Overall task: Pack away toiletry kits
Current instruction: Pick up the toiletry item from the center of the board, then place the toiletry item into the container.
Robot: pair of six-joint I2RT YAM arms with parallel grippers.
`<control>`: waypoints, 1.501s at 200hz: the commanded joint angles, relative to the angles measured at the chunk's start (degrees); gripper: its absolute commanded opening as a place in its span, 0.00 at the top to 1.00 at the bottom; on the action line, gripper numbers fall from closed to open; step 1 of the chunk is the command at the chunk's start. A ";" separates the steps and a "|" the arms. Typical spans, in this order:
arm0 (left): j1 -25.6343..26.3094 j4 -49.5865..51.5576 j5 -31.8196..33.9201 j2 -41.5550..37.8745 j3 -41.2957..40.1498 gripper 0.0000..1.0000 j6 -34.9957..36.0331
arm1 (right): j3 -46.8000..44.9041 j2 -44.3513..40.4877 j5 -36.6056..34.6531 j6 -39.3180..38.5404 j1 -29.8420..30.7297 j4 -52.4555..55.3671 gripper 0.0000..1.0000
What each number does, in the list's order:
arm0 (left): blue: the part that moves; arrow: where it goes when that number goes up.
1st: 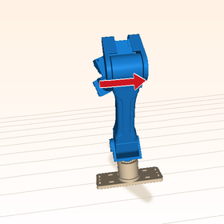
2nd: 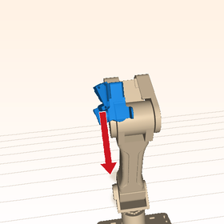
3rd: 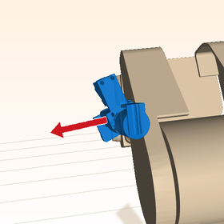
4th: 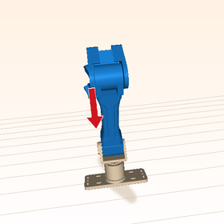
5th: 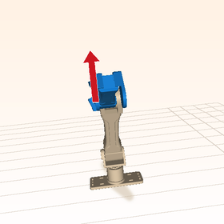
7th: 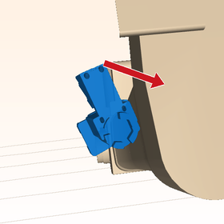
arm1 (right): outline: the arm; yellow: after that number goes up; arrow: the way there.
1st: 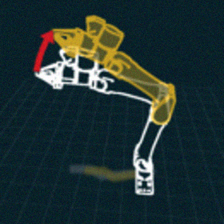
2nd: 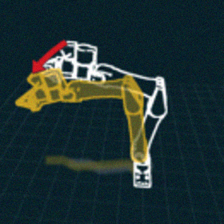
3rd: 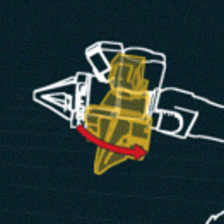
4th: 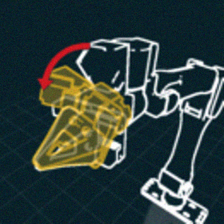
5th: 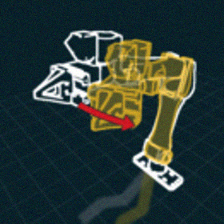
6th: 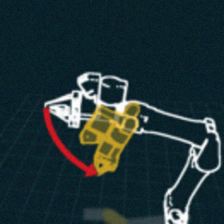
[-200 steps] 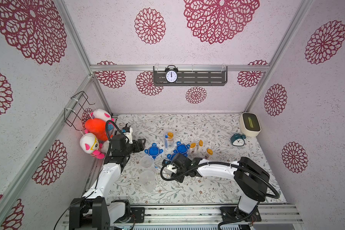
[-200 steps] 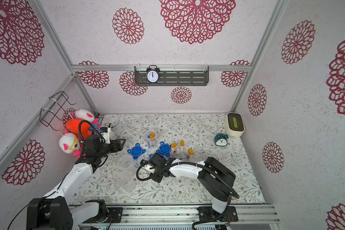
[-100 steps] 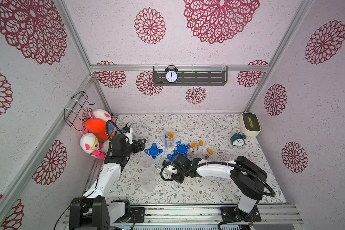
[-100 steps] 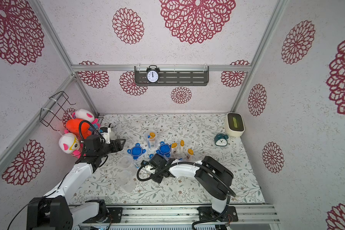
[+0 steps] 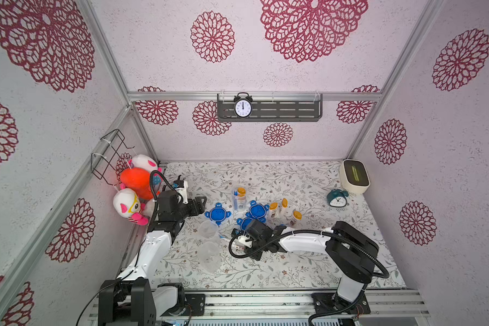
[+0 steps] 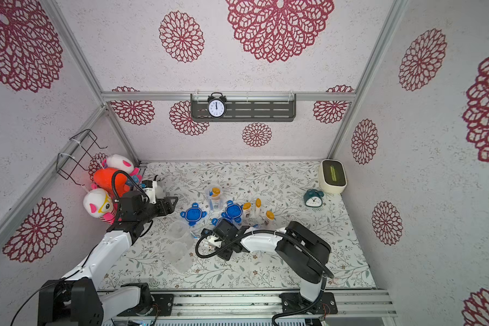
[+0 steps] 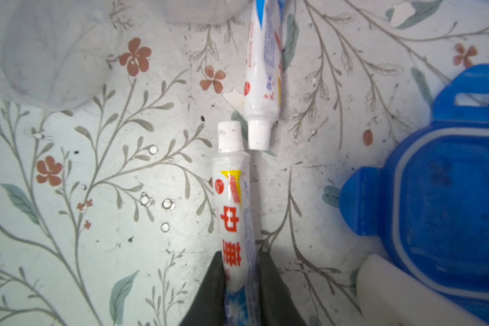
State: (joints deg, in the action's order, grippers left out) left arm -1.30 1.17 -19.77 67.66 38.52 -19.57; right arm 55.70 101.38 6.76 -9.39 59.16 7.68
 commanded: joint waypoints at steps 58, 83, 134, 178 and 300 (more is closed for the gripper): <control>-0.46 -0.59 2.22 1.09 4.86 0.23 1.22 | -1.23 -19.27 4.06 1.16 -1.70 3.25 0.80; -0.46 -3.55 -0.71 1.84 6.01 0.23 0.86 | 2.04 -21.58 9.68 2.64 -7.48 0.16 0.80; 0.50 -12.76 -13.61 5.80 8.62 0.22 1.04 | 14.24 -11.95 11.94 5.51 -14.56 -10.88 0.81; 3.06 -18.71 -19.27 9.73 13.16 0.23 -10.32 | 21.41 -3.14 13.13 8.52 -16.81 -16.96 0.81; 9.38 -25.01 -22.51 21.44 20.25 0.49 -28.85 | 29.05 4.24 17.76 9.74 -18.99 -20.68 0.80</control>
State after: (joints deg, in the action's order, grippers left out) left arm 7.66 -20.75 -41.69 88.42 57.32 -46.41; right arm 82.32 104.88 22.22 -0.82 40.73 -10.46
